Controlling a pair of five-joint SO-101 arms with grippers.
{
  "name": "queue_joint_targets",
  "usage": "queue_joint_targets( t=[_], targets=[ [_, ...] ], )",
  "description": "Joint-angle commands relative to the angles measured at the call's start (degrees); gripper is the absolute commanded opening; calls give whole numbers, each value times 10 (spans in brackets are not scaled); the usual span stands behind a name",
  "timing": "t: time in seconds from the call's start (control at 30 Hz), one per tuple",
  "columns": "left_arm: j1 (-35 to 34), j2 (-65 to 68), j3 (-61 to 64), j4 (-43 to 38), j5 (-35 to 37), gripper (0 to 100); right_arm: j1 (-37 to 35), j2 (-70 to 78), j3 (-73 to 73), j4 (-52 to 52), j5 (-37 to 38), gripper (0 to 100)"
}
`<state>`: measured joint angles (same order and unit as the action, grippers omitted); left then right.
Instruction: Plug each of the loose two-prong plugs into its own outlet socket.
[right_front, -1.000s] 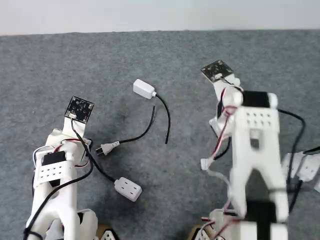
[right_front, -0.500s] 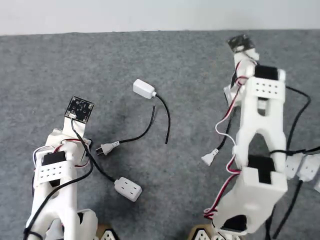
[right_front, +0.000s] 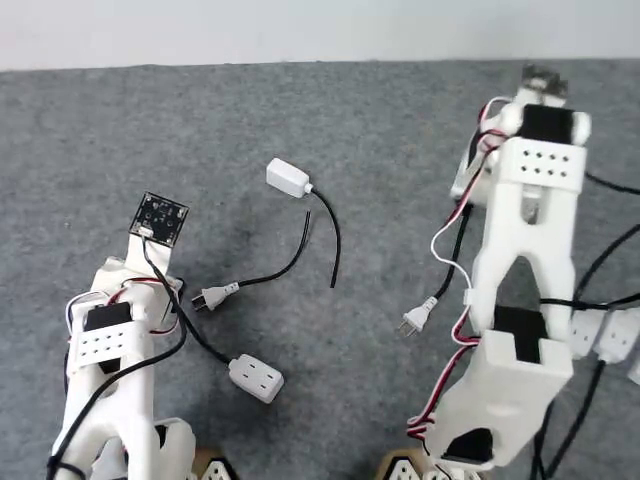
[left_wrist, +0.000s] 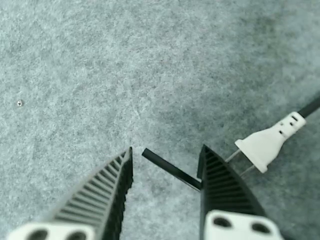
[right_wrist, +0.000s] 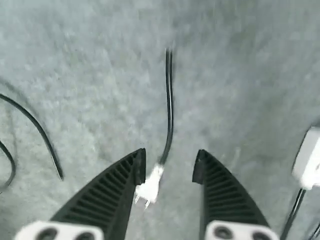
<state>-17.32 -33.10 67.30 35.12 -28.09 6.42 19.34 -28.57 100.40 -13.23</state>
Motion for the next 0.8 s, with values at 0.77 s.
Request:
queue_joint_targets(
  t=[0.77],
  targets=[
    [2,-13,-6,4,-14,203,-73,-151,556,-378,-94,101]
  ],
)
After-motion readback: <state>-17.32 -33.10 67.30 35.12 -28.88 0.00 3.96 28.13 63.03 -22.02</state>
